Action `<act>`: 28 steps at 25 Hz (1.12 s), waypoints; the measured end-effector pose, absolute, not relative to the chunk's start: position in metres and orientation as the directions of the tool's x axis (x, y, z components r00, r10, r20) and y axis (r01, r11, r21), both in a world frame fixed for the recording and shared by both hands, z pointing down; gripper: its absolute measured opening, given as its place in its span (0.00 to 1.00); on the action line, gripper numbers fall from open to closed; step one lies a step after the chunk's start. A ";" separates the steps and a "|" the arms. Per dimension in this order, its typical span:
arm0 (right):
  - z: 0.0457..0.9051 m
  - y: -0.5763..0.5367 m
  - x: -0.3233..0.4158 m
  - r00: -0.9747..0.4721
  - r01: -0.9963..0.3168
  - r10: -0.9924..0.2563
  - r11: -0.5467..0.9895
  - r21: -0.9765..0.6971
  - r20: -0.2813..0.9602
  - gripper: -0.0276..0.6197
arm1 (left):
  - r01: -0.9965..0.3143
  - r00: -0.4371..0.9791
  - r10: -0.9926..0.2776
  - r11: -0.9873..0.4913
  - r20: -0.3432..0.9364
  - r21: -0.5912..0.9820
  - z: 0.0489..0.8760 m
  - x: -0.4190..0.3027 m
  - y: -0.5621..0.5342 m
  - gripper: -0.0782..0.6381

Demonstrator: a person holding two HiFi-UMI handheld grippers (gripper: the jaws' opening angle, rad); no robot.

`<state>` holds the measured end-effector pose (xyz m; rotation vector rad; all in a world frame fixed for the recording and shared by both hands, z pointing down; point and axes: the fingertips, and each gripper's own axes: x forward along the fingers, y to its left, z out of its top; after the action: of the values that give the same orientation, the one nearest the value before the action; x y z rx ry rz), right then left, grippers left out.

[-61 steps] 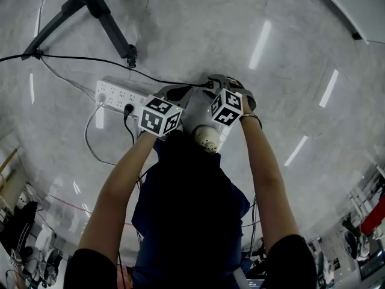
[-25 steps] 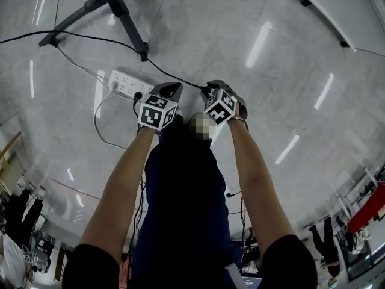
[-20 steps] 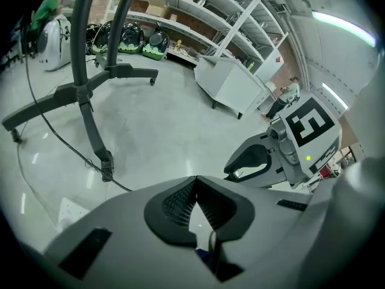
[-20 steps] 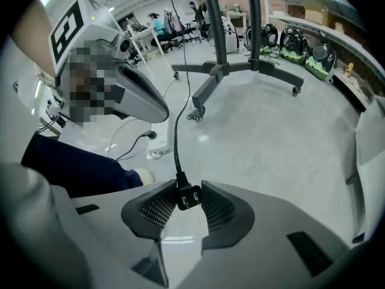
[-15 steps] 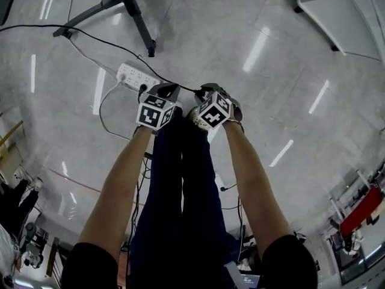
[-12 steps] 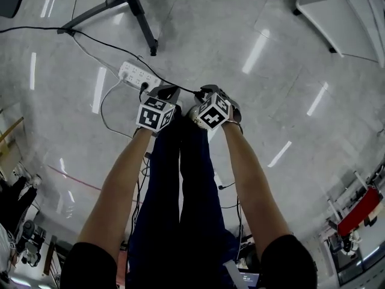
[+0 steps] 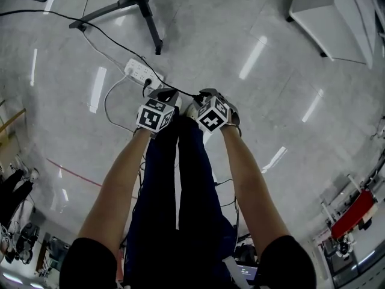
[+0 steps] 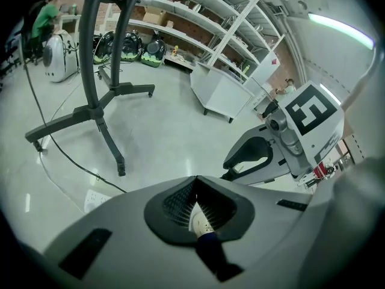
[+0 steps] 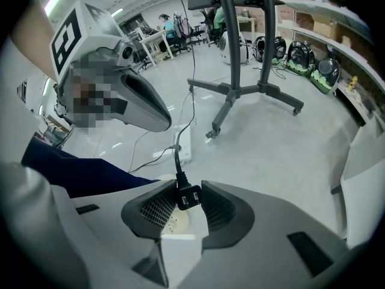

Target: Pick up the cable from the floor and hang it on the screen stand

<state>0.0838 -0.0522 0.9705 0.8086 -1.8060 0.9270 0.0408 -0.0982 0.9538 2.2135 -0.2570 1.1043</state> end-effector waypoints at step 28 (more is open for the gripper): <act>0.763 -0.091 0.091 -0.331 -0.901 -0.350 0.393 -0.184 0.876 0.26 | -0.475 0.708 -0.050 -0.771 0.704 0.423 0.762 0.035 -0.119 0.12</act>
<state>0.0907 -0.0912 0.7635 1.0785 -1.8699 0.8913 0.0351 -0.1186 0.7619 2.3143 -0.3985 0.9309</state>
